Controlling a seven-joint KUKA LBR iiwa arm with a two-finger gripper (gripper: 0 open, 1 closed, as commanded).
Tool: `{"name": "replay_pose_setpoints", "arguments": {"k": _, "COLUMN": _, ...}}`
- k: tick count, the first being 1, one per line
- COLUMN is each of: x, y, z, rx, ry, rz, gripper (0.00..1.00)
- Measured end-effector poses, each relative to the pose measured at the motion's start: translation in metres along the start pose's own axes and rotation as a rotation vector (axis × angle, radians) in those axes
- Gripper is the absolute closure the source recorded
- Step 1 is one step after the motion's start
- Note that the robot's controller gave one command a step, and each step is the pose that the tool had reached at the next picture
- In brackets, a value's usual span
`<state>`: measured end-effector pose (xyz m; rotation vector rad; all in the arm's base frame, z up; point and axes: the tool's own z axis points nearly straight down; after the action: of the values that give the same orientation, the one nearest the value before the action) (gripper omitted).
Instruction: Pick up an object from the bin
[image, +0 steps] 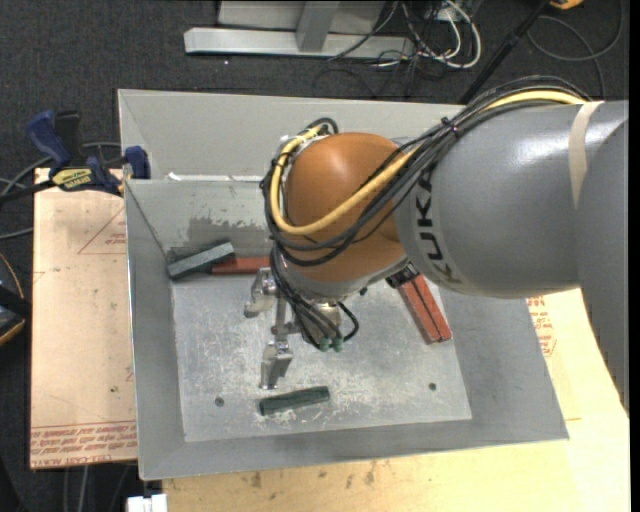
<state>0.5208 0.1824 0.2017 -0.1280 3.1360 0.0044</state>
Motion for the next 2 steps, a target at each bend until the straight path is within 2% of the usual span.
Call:
{"name": "replay_pose_setpoints", "arguments": {"k": 1, "x": 0.029, "y": -0.005, "z": 0.062, "rx": 0.002, "ry": -0.001, "rz": -0.199, "gripper": 0.0}}
{"name": "replay_pose_setpoints", "arguments": {"k": 2, "x": 0.017, "y": -0.025, "z": 0.096, "rx": 0.0, "ry": 0.004, "rz": -0.183, "gripper": 0.0}}
